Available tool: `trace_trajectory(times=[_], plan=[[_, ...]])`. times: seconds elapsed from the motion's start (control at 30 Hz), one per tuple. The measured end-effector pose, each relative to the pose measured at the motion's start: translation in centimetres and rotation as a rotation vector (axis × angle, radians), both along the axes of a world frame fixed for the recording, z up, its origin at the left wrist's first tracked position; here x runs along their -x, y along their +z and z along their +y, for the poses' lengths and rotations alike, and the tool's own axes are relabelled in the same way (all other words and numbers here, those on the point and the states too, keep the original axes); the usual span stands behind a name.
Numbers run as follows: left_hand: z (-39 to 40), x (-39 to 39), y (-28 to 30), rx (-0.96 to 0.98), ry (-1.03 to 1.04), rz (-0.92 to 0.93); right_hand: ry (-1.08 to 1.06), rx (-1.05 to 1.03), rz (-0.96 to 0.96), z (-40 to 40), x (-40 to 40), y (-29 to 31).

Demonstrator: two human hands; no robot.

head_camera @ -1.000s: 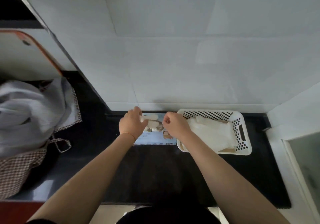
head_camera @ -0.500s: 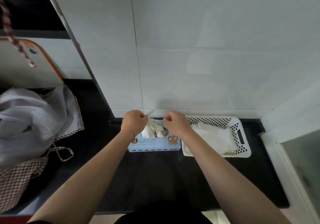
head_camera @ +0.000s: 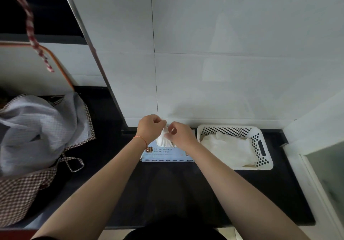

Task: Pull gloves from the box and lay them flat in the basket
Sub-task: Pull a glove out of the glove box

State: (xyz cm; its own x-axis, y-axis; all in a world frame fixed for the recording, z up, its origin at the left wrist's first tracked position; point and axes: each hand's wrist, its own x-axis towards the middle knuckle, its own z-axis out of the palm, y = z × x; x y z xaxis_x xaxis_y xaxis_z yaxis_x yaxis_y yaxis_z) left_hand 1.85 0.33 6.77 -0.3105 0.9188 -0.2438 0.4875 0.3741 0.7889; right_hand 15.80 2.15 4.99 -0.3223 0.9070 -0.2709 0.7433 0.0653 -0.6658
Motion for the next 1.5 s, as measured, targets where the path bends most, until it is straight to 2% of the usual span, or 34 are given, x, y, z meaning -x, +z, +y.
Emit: trace_trajectory(times=[0.17,0.37,0.5,0.7,0.83,1.0,1.13,1.23,1.33,1.5], plan=[[-0.1,0.5,-0.3,-0.009,0.021,-0.087,-0.021,-0.01,-0.01,-0.3,0.1,-0.4],[-0.7,0.9,-1.7,0.178,0.029,-0.179,-0.037,-0.153,0.05,0.4,1.1,1.1],[-1.3,1.4,-0.8,0.054,0.09,-0.253,-0.091,-0.124,0.218,1.0,1.3,3.6],[-0.5,1.8,2.0,-0.115,-0.102,-0.346,-0.177,0.075,0.429,1.7,1.1,5.9],[0.4,2.1,2.9,-0.151,-0.191,-0.258,-0.128,0.09,0.455,2.0,0.7,6.7],[1.7,2.5,3.5,-0.199,-0.212,-0.046,-0.102,0.131,0.486,2.7,-1.3,7.8],[2.0,2.1,5.8,-0.306,-0.152,-0.199,-0.163,0.184,0.563,3.1,-2.7,8.2],[2.1,1.8,6.8,-0.26,-0.264,-0.277,-0.216,0.162,0.655,3.0,-3.2,9.1],[1.8,1.6,6.4,-0.127,-0.416,-0.29,-0.254,0.129,0.62,2.5,-3.6,9.8],[0.8,0.1,5.5,-0.06,-0.442,-0.3,-0.28,0.068,0.461,1.7,-4.4,10.3]])
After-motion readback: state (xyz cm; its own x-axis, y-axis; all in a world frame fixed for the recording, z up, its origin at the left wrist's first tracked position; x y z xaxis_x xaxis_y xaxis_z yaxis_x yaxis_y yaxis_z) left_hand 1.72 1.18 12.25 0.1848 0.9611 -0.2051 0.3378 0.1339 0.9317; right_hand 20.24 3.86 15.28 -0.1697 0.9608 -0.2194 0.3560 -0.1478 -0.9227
